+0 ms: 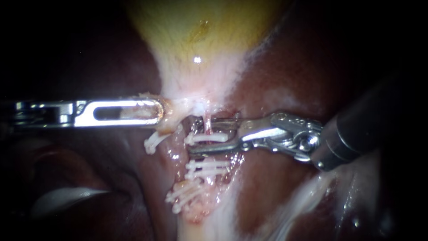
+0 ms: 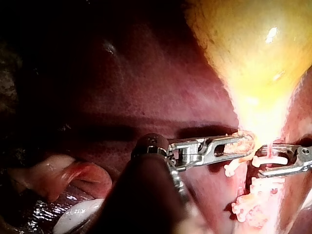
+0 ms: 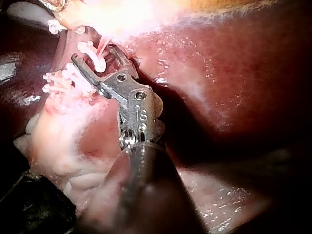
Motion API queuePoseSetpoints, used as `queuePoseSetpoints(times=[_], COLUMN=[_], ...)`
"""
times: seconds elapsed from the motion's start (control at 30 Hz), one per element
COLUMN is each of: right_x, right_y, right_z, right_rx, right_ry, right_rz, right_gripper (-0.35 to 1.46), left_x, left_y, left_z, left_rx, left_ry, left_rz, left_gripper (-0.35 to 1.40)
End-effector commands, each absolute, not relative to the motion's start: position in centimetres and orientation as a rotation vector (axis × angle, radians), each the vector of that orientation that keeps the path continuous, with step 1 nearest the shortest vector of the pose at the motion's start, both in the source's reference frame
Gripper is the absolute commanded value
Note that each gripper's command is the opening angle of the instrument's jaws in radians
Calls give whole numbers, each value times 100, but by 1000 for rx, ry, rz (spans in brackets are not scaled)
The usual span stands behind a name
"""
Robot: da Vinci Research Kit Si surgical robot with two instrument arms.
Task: Going back third clip right tube
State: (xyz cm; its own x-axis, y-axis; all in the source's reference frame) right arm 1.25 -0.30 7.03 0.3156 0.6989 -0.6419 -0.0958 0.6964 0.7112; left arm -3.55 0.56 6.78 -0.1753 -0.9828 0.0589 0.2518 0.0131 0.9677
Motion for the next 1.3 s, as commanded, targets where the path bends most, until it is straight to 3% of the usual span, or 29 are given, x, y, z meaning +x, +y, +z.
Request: queuePoseSetpoints(times=[0.03,0.53,0.83,1.3], right_x=[122,56,26,0], right_y=[-31,-25,-20,-13], right_z=[702,659,627,620], right_rx=[617,431,394,384], right_ry=[1144,1213,1235,1243], right_rz=[551,247,156,121], right_gripper=[50,50,50,50], left_x=[-355,-355,-355,-357], left_y=[56,56,56,55], left_z=[678,679,679,680], left_rx=[902,903,903,901], left_ry=[-1164,-1164,-1164,-1165], left_rz=[-1422,-1421,-1421,-1422], left_gripper=[-35,-35,-35,-35])
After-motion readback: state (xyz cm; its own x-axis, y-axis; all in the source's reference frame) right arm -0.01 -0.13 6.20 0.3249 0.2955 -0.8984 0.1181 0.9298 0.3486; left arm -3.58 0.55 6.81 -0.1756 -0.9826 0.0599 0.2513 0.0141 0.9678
